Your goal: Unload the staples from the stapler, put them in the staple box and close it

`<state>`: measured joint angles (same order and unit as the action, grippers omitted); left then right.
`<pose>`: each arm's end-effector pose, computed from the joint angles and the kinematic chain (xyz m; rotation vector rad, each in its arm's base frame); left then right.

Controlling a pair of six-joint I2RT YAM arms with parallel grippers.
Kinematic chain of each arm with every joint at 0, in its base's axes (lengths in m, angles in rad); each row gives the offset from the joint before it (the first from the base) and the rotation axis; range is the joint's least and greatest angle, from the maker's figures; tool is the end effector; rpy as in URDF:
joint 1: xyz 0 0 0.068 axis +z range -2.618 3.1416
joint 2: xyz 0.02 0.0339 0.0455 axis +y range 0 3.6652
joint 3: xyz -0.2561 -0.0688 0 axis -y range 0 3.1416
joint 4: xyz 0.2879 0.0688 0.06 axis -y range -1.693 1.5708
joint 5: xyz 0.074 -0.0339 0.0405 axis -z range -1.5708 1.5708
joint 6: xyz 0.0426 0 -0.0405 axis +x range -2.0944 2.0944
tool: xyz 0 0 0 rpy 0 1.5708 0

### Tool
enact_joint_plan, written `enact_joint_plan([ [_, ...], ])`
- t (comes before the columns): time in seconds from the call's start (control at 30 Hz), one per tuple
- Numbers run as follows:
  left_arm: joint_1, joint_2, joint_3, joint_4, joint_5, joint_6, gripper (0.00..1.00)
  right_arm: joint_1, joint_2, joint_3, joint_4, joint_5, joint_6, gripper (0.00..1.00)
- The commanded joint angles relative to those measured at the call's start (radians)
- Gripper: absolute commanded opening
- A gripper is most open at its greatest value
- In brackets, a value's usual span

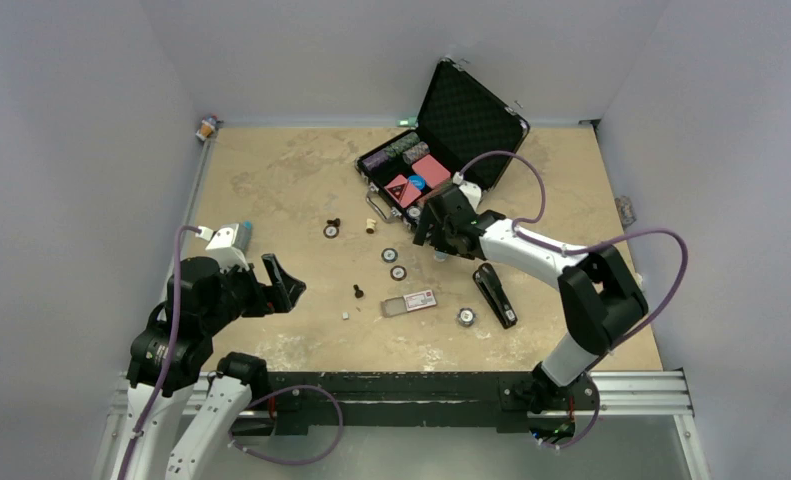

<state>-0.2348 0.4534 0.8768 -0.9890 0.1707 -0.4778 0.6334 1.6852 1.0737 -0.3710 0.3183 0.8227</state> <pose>0.1204 -0.0362 0.3365 -0.1628 2.1811 -0.5941 0.3165 0.2159 0.1566 0.3559 2.4677 0.2036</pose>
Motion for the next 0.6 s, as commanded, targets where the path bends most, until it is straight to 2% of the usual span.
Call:
enact_joint_plan([
  [0.0, 0.009, 0.011, -0.004, 0.033, 0.010, 0.018, 0.97, 0.027, -0.131, -0.021, 0.077, -0.107, -0.091, 0.99],
  [0.3, 0.009, 0.009, -0.005, 0.031, -0.003, 0.014, 0.97, 0.166, -0.325, -0.034, 0.102, -0.221, -0.193, 0.99],
  [0.57, 0.009, 0.004, -0.005, 0.030, -0.011, 0.011, 0.97, 0.170, -0.502, -0.233, 0.125, -0.221, -0.114, 0.99],
])
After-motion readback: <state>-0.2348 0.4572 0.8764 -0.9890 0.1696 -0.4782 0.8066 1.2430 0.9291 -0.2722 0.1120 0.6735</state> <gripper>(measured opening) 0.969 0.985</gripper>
